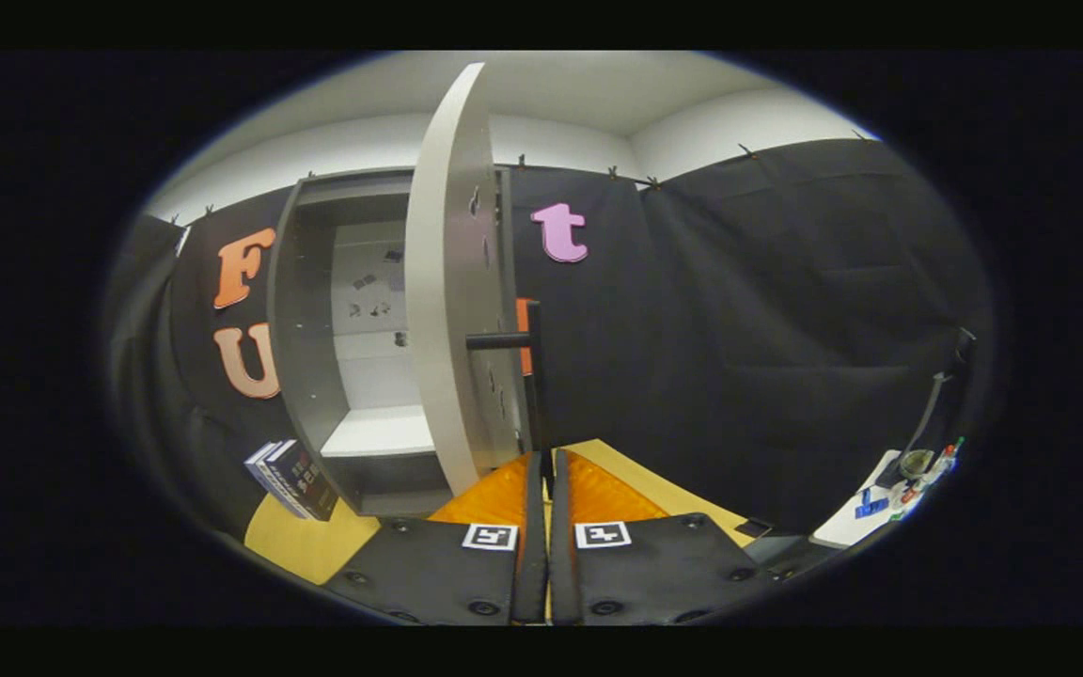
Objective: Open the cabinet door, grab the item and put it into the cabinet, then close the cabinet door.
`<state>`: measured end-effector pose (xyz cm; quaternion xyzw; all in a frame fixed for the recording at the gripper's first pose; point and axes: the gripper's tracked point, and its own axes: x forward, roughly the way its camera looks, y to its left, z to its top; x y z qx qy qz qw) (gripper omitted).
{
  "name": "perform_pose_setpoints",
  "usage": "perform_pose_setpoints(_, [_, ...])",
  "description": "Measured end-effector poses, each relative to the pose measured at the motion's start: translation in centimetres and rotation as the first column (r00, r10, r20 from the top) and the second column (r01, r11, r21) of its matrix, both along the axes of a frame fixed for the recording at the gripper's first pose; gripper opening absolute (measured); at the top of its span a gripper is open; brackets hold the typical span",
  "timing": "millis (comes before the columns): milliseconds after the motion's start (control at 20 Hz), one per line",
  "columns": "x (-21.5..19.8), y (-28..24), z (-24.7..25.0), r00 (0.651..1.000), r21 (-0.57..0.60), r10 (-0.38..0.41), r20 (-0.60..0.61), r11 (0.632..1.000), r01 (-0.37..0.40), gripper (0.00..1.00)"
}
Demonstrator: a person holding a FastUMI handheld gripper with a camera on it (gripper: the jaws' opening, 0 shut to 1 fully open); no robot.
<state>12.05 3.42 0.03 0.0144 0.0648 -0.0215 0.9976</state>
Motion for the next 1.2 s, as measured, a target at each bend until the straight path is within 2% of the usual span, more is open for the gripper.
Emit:
perform_pose_setpoints(250, [-0.9,-2.9,0.2,0.995,-0.006,-0.098,0.005,0.995,0.098,0.12])
perform_pose_setpoints(450, [-2.1,-3.4,-0.3,0.990,0.000,-0.143,0.020,0.990,0.143,0.11])
perform_pose_setpoints(750, [-1.9,0.7,-3.3,0.992,0.033,-0.116,0.040,0.993,0.115,0.09])
perform_pose_setpoints(950, [-1.6,4.8,-6.2,0.997,0.039,-0.067,0.049,0.997,0.065,0.26])
perform_pose_setpoints(1200, [-0.6,10.1,-11.7,1.000,0.068,0.011,-0.009,0.998,-0.011,0.48])
